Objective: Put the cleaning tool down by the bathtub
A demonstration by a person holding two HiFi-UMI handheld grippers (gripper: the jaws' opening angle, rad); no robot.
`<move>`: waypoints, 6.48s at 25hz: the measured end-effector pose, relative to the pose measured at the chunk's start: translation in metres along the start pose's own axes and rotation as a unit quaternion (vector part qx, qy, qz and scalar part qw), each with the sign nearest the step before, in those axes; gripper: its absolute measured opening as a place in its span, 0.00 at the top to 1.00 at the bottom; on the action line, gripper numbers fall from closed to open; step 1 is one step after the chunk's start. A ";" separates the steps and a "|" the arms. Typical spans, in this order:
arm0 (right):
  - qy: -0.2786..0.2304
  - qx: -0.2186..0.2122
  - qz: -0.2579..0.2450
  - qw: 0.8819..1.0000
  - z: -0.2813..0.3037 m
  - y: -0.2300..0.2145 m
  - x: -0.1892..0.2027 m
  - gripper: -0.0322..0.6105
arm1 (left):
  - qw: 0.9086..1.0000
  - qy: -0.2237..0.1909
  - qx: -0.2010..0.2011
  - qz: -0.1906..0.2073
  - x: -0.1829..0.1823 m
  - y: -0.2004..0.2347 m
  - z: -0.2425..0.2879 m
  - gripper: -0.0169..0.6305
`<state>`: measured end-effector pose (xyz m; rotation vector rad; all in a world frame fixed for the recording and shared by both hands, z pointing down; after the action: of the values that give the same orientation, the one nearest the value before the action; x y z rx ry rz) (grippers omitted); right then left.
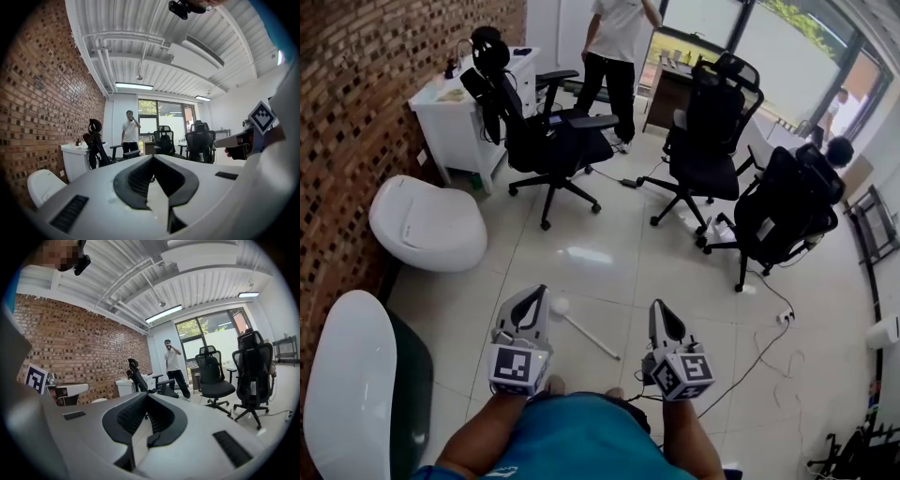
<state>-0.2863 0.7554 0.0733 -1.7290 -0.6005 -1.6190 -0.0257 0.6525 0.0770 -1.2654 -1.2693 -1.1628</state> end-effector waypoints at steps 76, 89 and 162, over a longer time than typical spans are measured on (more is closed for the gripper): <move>0.345 -0.251 -0.151 0.892 0.232 -0.087 0.801 0.80 | 0.992 0.095 -0.072 0.035 0.612 0.166 0.046 0.98; 0.416 -0.249 -0.173 0.858 0.234 -0.117 0.886 0.80 | 0.989 0.099 -0.108 0.014 0.630 0.174 0.047 0.98; 0.371 -0.153 -0.132 0.906 0.255 -0.058 0.743 0.80 | 0.988 0.106 -0.102 -0.042 0.625 0.182 0.039 0.98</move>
<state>-0.0698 0.8948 0.8182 -1.0925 -0.2073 -2.4774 0.1574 0.7433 0.6957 -1.2070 -1.0761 -1.4780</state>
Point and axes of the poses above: the fingertips, and each gripper's own axes: z forward along the fingers, y to its left, x out of its underside, the point moved 8 cm from there along -z, backward along the fingers, and after that the axes turned 8 degrees about -y, right-handed, at the moved point
